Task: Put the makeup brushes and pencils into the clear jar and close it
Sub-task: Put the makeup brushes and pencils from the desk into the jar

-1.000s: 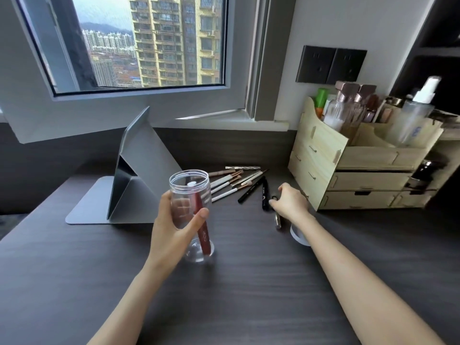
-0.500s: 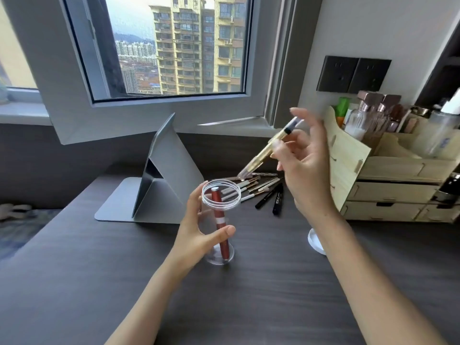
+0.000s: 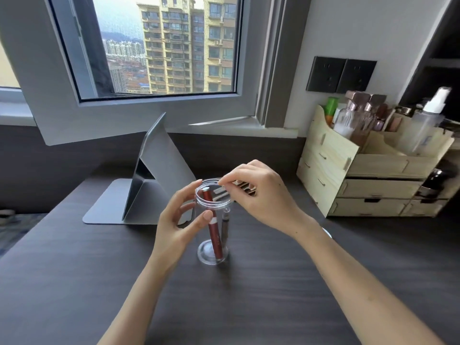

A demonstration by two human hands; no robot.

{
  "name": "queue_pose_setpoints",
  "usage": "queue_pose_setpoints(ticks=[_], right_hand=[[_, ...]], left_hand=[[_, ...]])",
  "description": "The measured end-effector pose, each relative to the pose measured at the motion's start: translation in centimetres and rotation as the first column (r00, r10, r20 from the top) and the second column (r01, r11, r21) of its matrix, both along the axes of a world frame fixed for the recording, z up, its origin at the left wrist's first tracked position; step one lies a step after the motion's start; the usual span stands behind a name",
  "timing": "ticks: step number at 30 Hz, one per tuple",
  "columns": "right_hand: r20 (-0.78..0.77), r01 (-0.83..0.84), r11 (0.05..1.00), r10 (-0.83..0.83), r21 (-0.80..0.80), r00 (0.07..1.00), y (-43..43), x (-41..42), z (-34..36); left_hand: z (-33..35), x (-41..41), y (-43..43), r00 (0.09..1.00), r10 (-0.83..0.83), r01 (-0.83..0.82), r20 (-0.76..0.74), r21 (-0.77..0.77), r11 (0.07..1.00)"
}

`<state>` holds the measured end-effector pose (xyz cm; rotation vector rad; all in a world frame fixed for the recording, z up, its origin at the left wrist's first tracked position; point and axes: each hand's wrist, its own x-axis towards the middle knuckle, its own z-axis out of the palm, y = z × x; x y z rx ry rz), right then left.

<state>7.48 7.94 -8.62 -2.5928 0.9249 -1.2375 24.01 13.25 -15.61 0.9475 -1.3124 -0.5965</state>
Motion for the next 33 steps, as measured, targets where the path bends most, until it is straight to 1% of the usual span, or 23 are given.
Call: queue_pose_setpoints(ticks=[2,3,4,5,6,8,10,12,14,16,18,19,20,21,23,24,25,26,27,28,30,31,33], right_hand=[[0.194,-0.019,0.971,-0.028,0.238,0.981,-0.7,-1.3,0.2],[0.312,0.000,0.943,-0.110,0.333,0.944,-1.6,-2.0,0.0],[0.373,0.067,0.912,-0.232,0.404,0.898,-2.9,-2.8,-0.6],[0.350,0.182,0.872,-0.363,0.454,0.864,-4.7,-3.5,-1.5],[0.262,0.316,0.814,-0.481,0.488,0.837,-6.4,-4.2,-2.5],[0.004,0.542,0.675,-0.628,0.500,0.778,-9.2,-4.8,-4.6],[-0.219,0.645,0.571,-0.639,0.508,0.738,-11.0,-4.8,-6.6],[-0.376,0.703,0.499,-0.606,0.506,0.701,-11.9,-4.4,-7.7],[-0.458,0.739,0.447,-0.587,0.504,0.668,-12.4,-4.1,-8.3],[-0.469,0.746,0.399,-0.595,0.533,0.653,-12.4,-4.1,-8.4],[-0.320,0.632,0.373,-0.625,0.679,0.712,-12.0,-4.4,-8.0],[-0.165,0.492,0.379,-0.637,0.784,0.753,-11.3,-4.4,-7.3],[0.024,0.318,0.419,-0.635,0.850,0.773,-10.4,-4.4,-6.3],[0.219,0.135,0.485,-0.604,0.864,0.766,-9.2,-4.3,-4.9],[0.572,-0.230,0.606,-0.462,0.761,0.678,-6.4,-3.6,-1.8],[0.698,-0.377,0.639,-0.370,0.670,0.613,-4.9,-3.2,-0.4],[0.771,-0.469,0.658,-0.283,0.589,0.571,-3.5,-2.7,0.8],[0.791,-0.493,0.685,-0.204,0.536,0.577,-2.3,-2.1,1.6],[0.759,-0.446,0.738,-0.136,0.506,0.636,-1.2,-1.4,2.3],[0.667,-0.335,0.812,-0.087,0.478,0.739,-0.4,-0.8,2.5],[0.339,-0.062,0.939,-0.060,0.337,0.939,0.3,0.4,2.3],[0.153,0.055,0.972,-0.092,0.230,0.984,0.5,0.8,2.0],[-0.091,0.177,0.983,-0.173,0.039,0.981,0.2,1.3,1.1]], left_hand=[[-0.1,0.1,-0.1,1.000,-0.019,0.018,-0.023,-0.014,1.000],[-0.1,0.2,-0.1,0.998,-0.035,0.035,-0.043,-0.018,0.999],[-0.1,0.2,-0.1,0.996,-0.056,0.055,-0.065,-0.017,0.998],[0.0,0.3,-0.2,0.993,-0.074,0.073,-0.088,-0.014,0.997],[0.2,0.3,-0.3,0.990,-0.086,0.085,-0.113,-0.013,0.996],[0.5,0.4,-0.6,0.982,-0.090,0.088,-0.168,-0.023,0.996],[0.7,0.6,-0.8,0.979,-0.084,0.081,-0.187,-0.025,0.996],[0.7,0.5,-0.9,0.980,-0.077,0.074,-0.184,-0.023,0.997],[0.7,0.5,-0.8,0.978,-0.071,0.068,-0.199,-0.022,0.997],[0.8,0.4,-0.8,0.976,-0.073,0.068,-0.204,-0.029,0.997],[0.9,0.4,-0.8,0.977,-0.076,0.070,-0.199,-0.036,0.997],[0.9,0.4,-0.8,0.978,-0.076,0.070,-0.193,-0.040,0.997],[0.9,0.4,-0.8,0.979,-0.076,0.069,-0.189,-0.043,0.997],[1.0,0.4,-0.8,0.978,-0.071,0.064,-0.195,-0.042,0.997],[1.0,0.4,-0.7,0.975,-0.073,0.067,-0.210,-0.037,0.997],[1.0,0.4,-0.7,0.975,-0.075,0.070,-0.211,-0.032,0.997],[1.0,0.4,-0.7,0.976,-0.076,0.073,-0.205,-0.027,0.997],[1.1,0.4,-0.6,0.977,-0.077,0.074,-0.200,-0.020,0.997],[1.1,0.5,-0.6,0.978,-0.077,0.076,-0.195,-0.015,0.997],[1.1,0.6,-0.6,0.978,-0.078,0.078,-0.191,-0.009,0.997],[1.2,0.7,-0.6,0.981,-0.080,0.081,-0.178,0.003,0.997],[1.2,0.7,-0.7,0.981,-0.082,0.084,-0.174,0.007,0.996],[1.2,0.8,-0.7,0.980,-0.094,0.097,-0.176,0.011,0.995]])
